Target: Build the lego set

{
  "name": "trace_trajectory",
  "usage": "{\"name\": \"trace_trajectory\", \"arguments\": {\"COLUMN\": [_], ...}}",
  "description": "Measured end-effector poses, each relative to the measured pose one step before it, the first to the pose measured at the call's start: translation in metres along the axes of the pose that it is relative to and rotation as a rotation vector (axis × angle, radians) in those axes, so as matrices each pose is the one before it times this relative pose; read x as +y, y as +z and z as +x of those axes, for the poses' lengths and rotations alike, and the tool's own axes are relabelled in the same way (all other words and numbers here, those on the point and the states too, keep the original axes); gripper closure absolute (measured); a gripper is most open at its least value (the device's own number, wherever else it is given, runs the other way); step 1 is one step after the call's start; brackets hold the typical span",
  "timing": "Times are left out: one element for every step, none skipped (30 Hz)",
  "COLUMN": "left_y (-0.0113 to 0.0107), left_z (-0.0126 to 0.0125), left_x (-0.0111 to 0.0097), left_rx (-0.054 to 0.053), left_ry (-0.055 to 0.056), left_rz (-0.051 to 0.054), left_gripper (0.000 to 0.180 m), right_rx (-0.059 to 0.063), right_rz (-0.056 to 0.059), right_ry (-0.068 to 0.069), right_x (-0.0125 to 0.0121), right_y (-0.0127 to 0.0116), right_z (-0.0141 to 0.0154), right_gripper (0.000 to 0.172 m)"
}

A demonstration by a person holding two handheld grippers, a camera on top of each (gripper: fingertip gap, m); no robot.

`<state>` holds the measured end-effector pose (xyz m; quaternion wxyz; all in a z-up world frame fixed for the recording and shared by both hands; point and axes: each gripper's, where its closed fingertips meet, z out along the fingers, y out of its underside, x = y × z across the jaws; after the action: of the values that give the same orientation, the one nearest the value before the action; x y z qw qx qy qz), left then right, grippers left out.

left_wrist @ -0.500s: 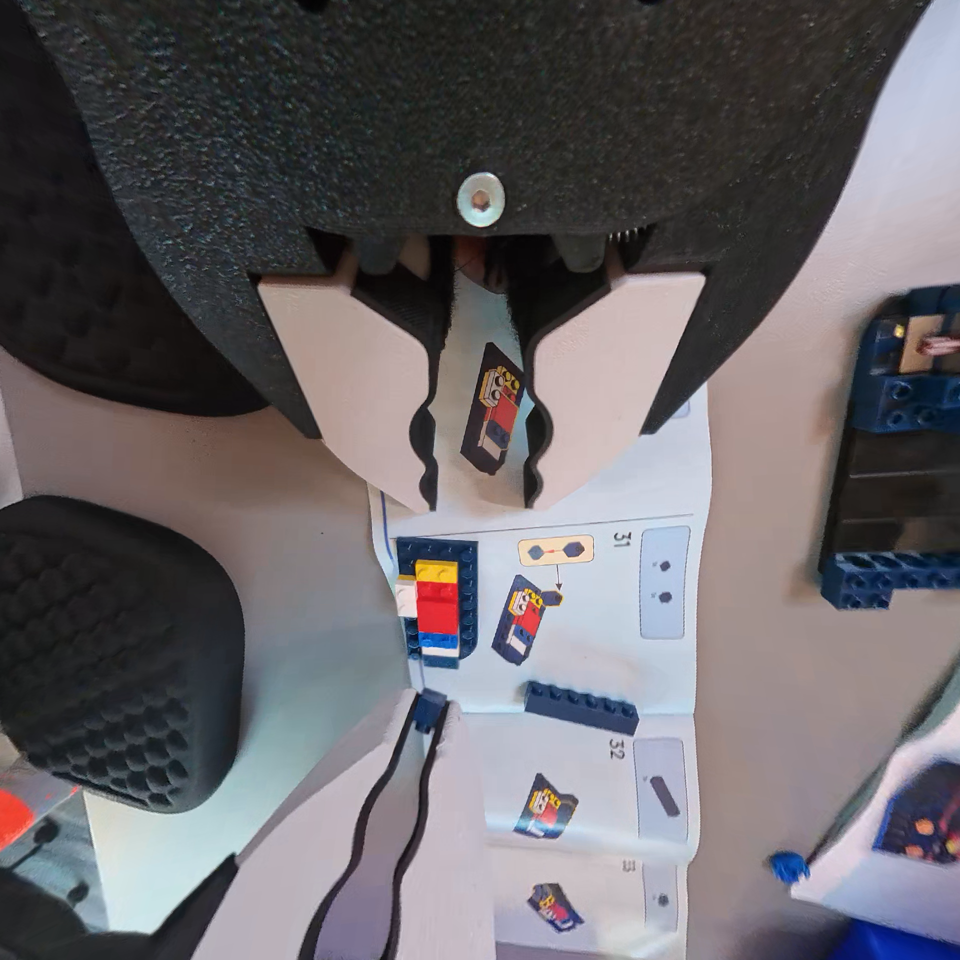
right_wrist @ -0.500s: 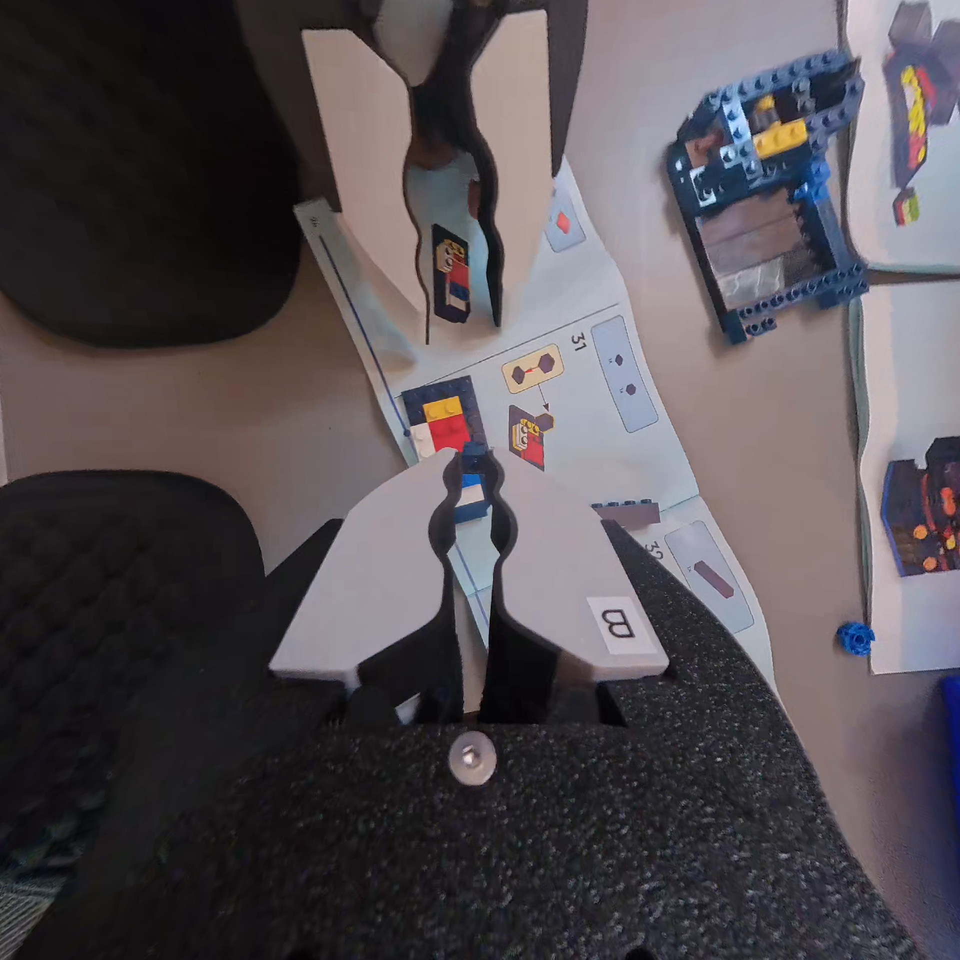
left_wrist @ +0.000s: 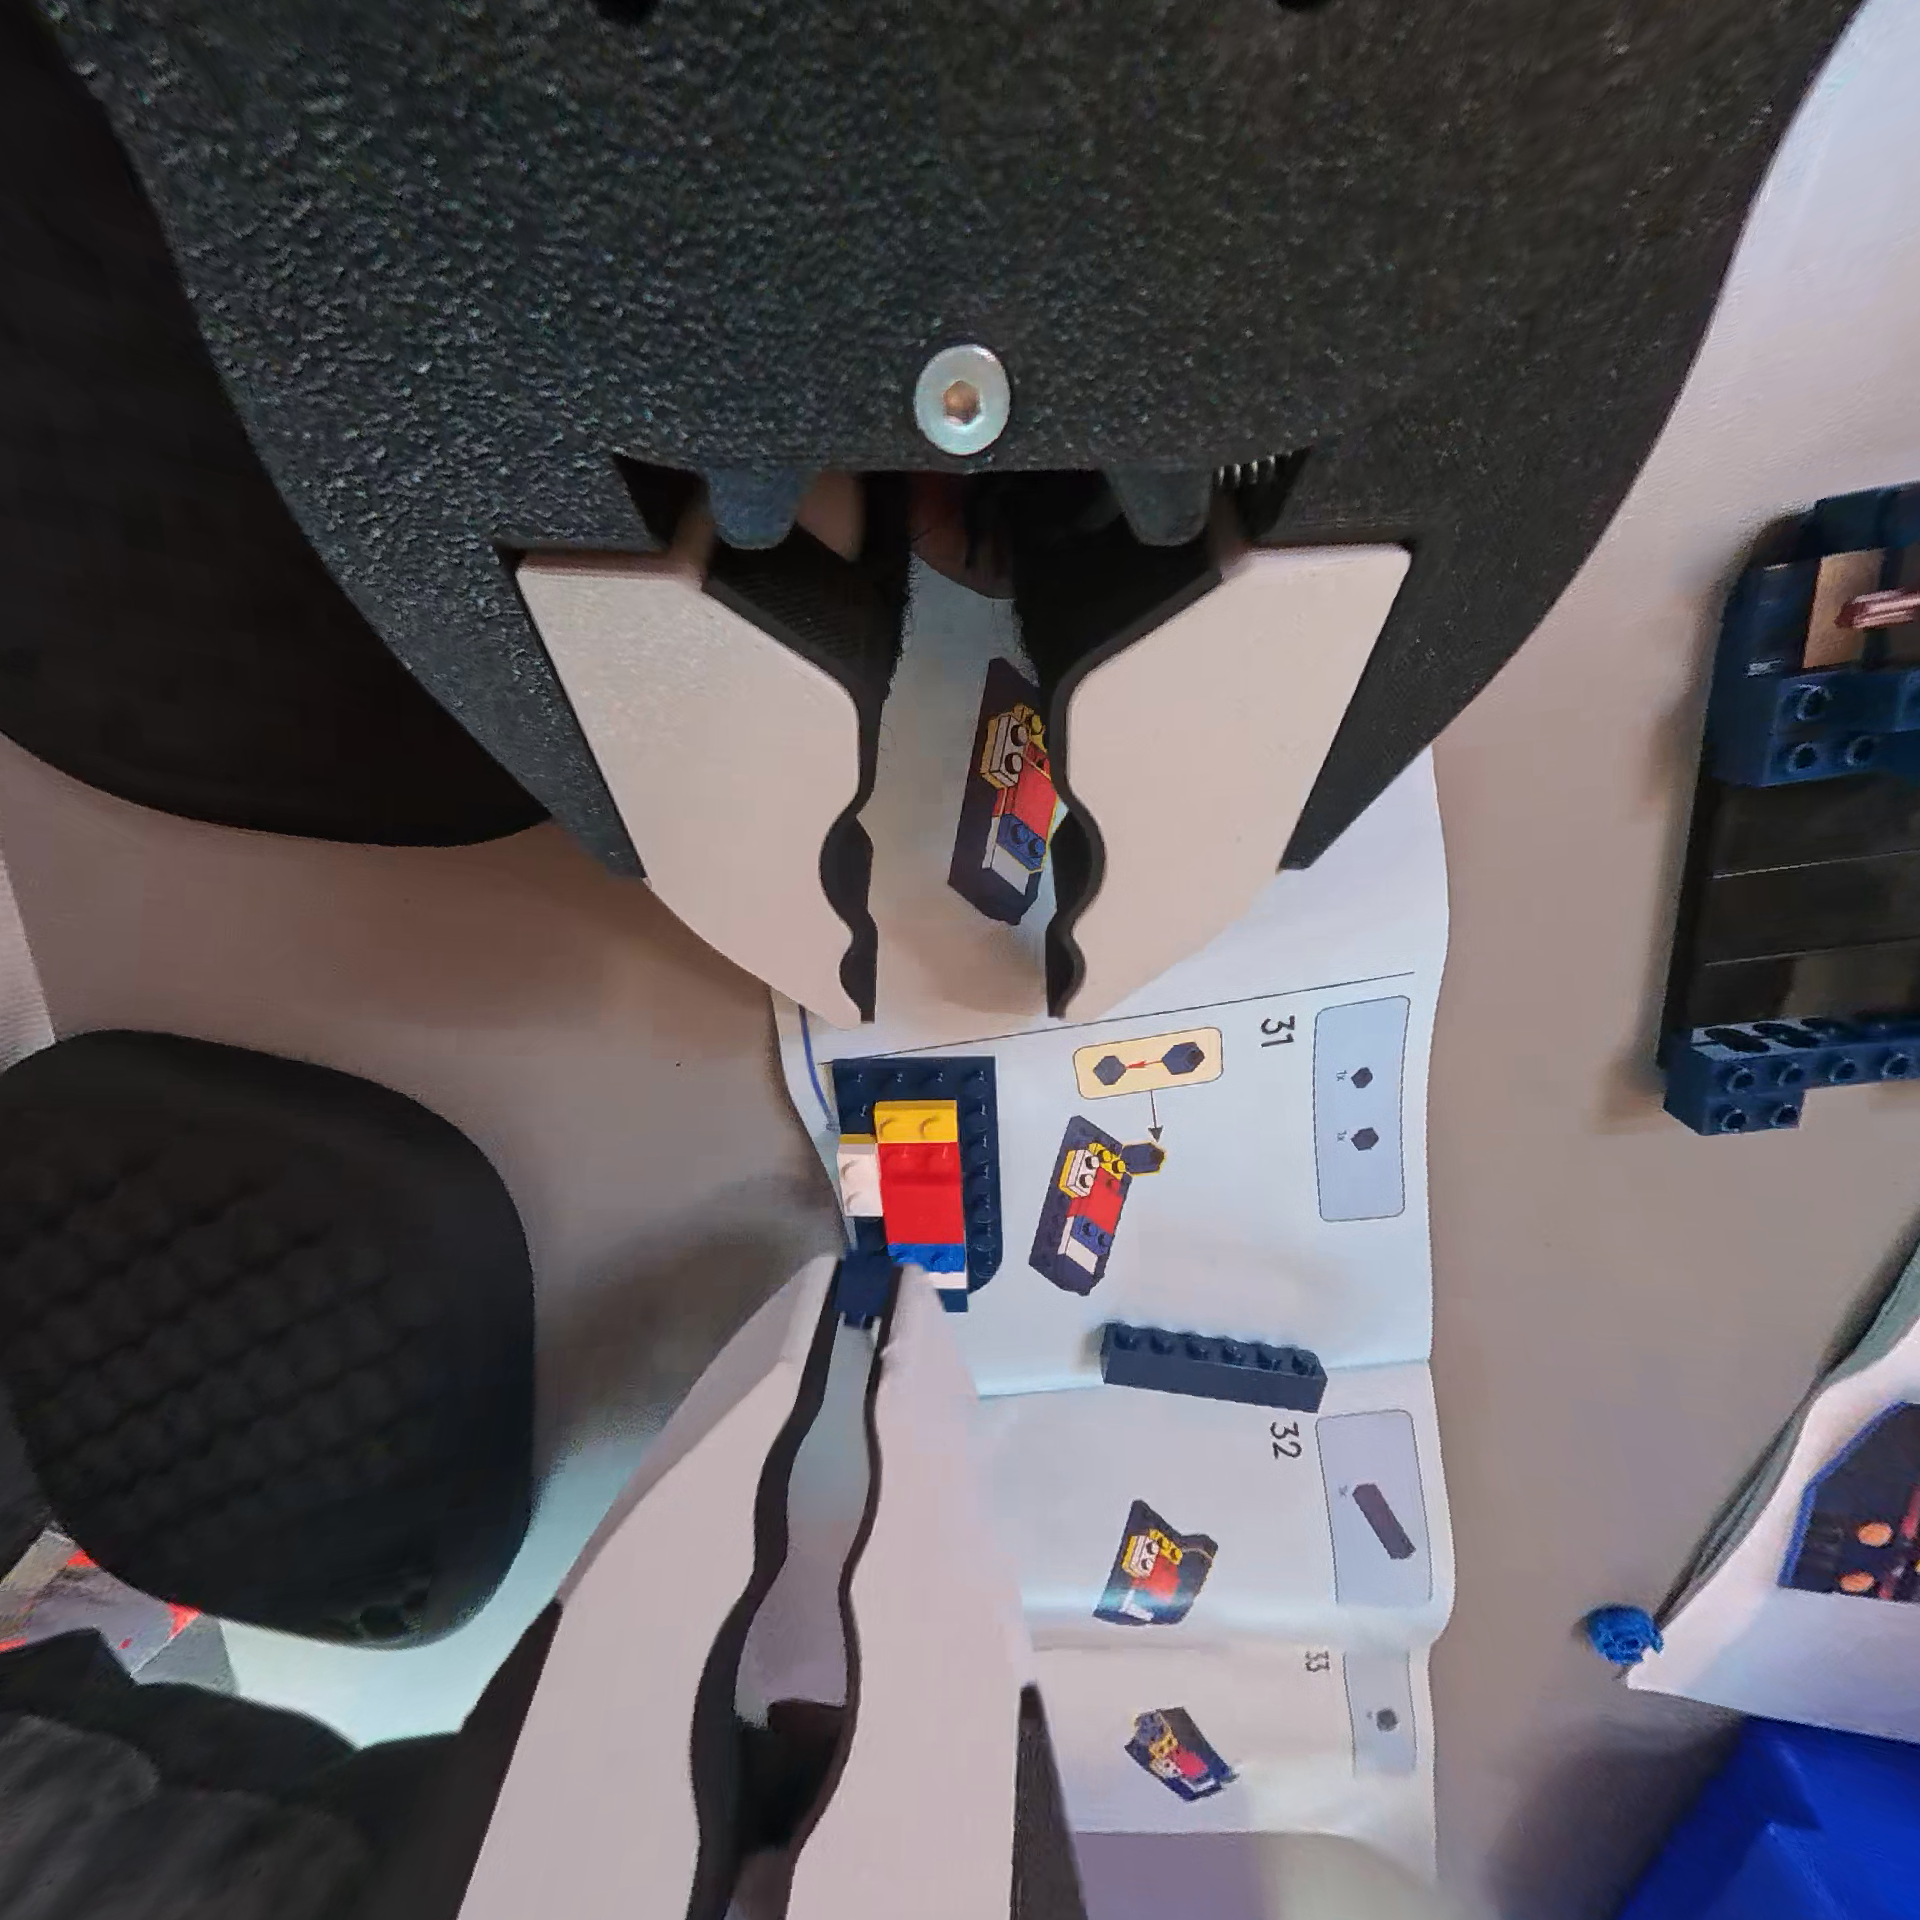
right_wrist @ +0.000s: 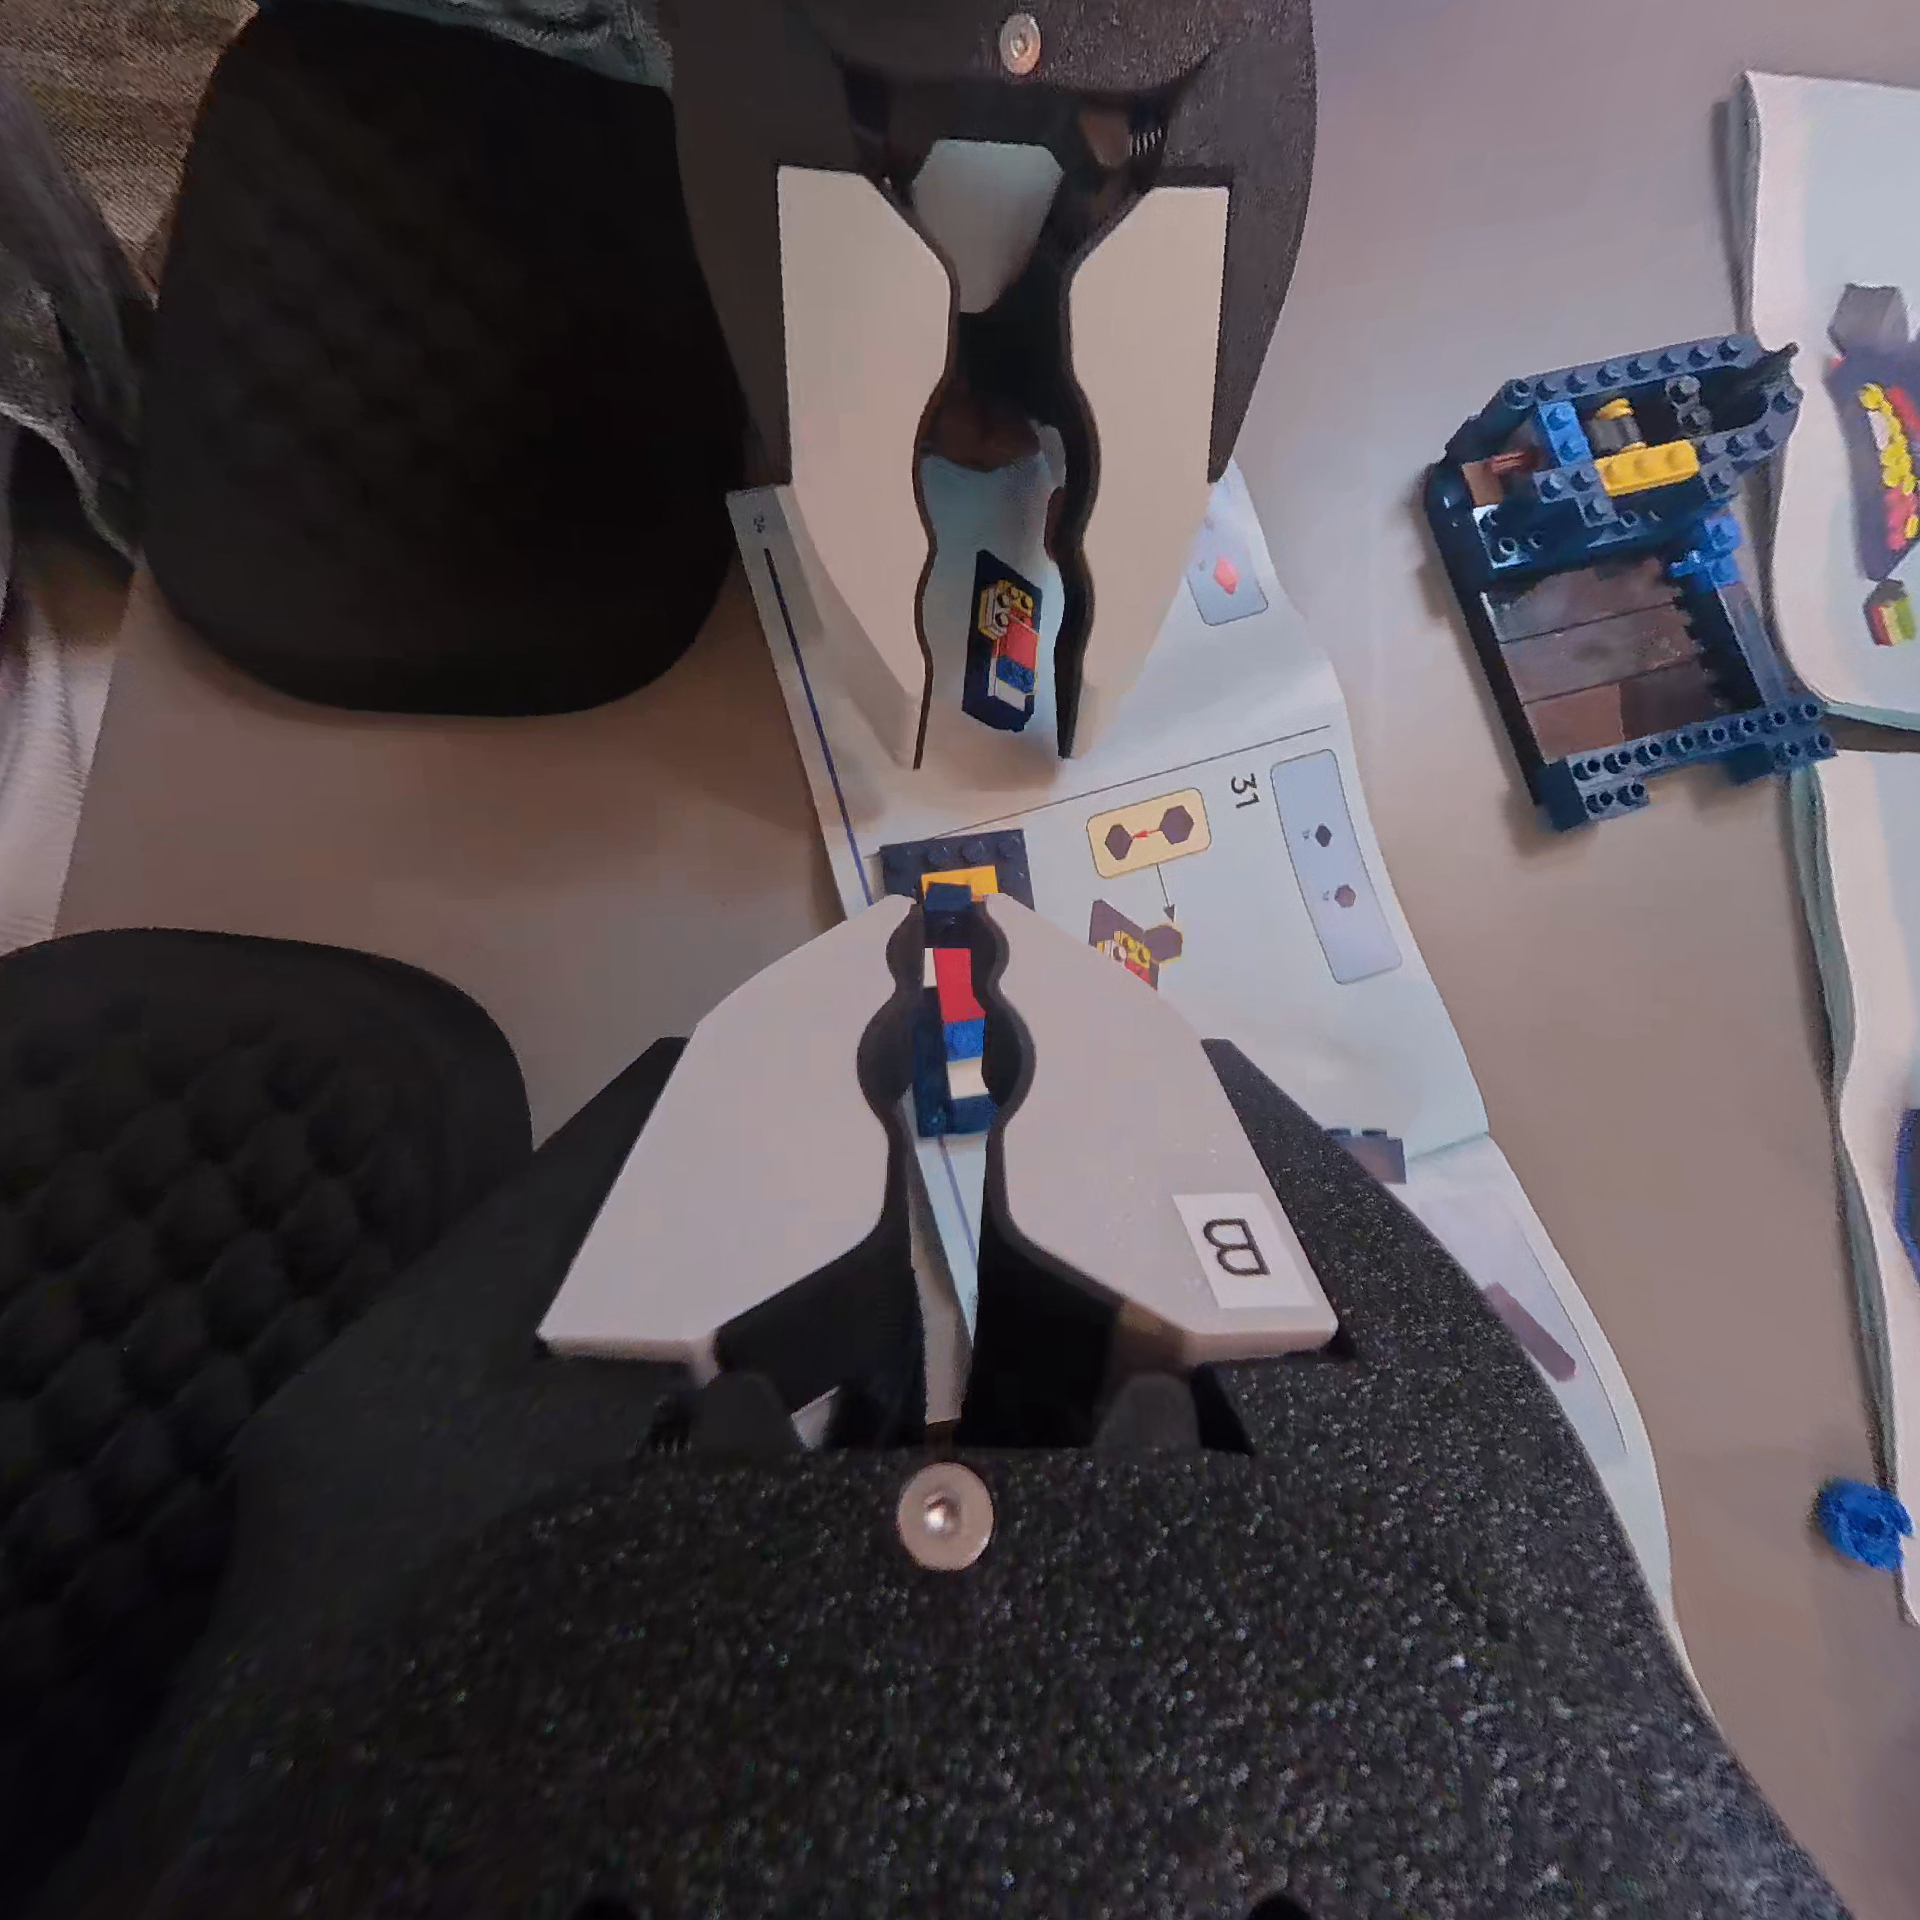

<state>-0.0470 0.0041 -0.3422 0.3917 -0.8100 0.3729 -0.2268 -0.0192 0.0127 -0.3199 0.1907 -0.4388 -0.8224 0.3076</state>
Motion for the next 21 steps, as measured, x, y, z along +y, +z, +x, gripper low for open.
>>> {"name": "trace_trajectory", "arguments": {"left_y": [0.00057,0.00020,-0.00061,-0.00161,-0.00262,-0.00346,-0.00320,-0.00261,-0.00173,-0.00117,-0.00109,-0.00120,-0.00095,-0.00038,-0.00003,0.00021,0.00035,0.00044,0.00005,-0.00014,-0.00057], "left_z": [0.00025,0.00100,0.00126,0.00108,0.00140,0.00154,0.00236,0.00262,0.00207,0.00198,0.00161,0.00032,-0.00078,-0.00084,-0.00078,0.00060,0.00084,0.00040,0.00017,0.00020,0.00037], "left_x": [-0.00158,-0.00272,-0.00425,-0.00663,-0.00876,-0.00977,-0.00962,-0.00869,-0.00846,-0.00743,-0.00628,-0.00570,-0.00334,-0.00150,-0.00029,0.00061,0.00088,-0.00027,-0.00102,-0.00140,-0.00203], "left_rx": [-0.0045,-0.0039,-0.0029,-0.0046,-0.0008,0.0018,0.0105,0.0158,0.0125,0.0108,0.0042,-0.0086,-0.0165,-0.0124,-0.0084,0.0051,0.0075,0.0024,-0.0006,0.0011,0.0025], "left_ry": [0.0051,0.0154,0.0246,0.0302,0.0311,0.0233,0.0077,-0.0061,-0.0117,-0.0066,0.0113,0.0277,0.0291,0.0196,0.0052,-0.0057,-0.0091,-0.0052,0.0001,0.0025,-0.0012], "left_rz": [0.0068,0.0147,0.0251,0.0432,0.0581,0.0628,0.0585,0.0498,0.0488,0.0438,0.0368,0.0337,0.0177,0.0053,-0.0024,-0.0049,-0.0037,0.0044,0.0107,0.0107,0.0130], "left_gripper": [0.150,0.150,0.150,0.150,0.150,0.156,0.160,0.162,0.164,0.165,0.166,0.169,0.170,0.171,0.172,0.172,0.173,0.172,0.172,0.172,0.173], "right_rx": [-0.0077,-0.0097,-0.0125,-0.0096,-0.0088,-0.0096,-0.0036,-0.0010,-0.0070,-0.0006,0.0020,0.0020,0.0023,0.0056,0.0062,0.0050,0.0050,-0.0004,0.0025,0.0079,0.0077], "right_rz": [0.0164,0.0319,0.0418,0.0500,0.0569,0.0621,0.0650,0.0634,0.0567,0.0486,0.0366,0.0236,0.0146,0.0064,0.0016,-0.0015,0.0065,0.0087,0.0030,-0.0019,-0.0090], "right_ry": [0.0075,0.0090,0.0091,0.0087,0.0073,0.0009,-0.0061,-0.0078,-0.0049,-0.0027,-0.0010,-0.0025,-0.0082,-0.0108,-0.0128,-0.0154,-0.0141,-0.0082,-0.0045,-0.0047,-0.0053], "right_x": [-0.00138,-0.00314,-0.00432,-0.00530,-0.00622,-0.00722,-0.00771,-0.00786,-0.00733,-0.00670,-0.00516,-0.00358,-0.00224,-0.00102,-0.00036,0.00009,-0.00119,-0.00150,-0.00092,-0.00015,0.00103], "right_y": [0.00207,0.00089,-0.00014,-0.00097,-0.00165,-0.00206,-0.00233,-0.00239,-0.00204,-0.00176,-0.00127,-0.00079,-0.00034,-0.00005,0.00016,-0.00002,-0.00018,-0.00030,-0.00039,-0.00045,-0.00028], "right_z": [0.00072,0.00014,-0.00082,-0.00069,-0.00090,-0.00160,-0.00108,-0.00088,-0.00164,-0.00067,-0.00015,-0.00011,-0.00034,-0.00015,-0.00016,-0.00036,-0.00039,-0.00095,-0.00023,0.00064,0.00080], "right_gripper": [0.164,0.163,0.164,0.164,0.164,0.164,0.164,0.164,0.164,0.163,0.164,0.164,0.164,0.164,0.164,0.164,0.164,0.164,0.164,0.164,0.164]}}
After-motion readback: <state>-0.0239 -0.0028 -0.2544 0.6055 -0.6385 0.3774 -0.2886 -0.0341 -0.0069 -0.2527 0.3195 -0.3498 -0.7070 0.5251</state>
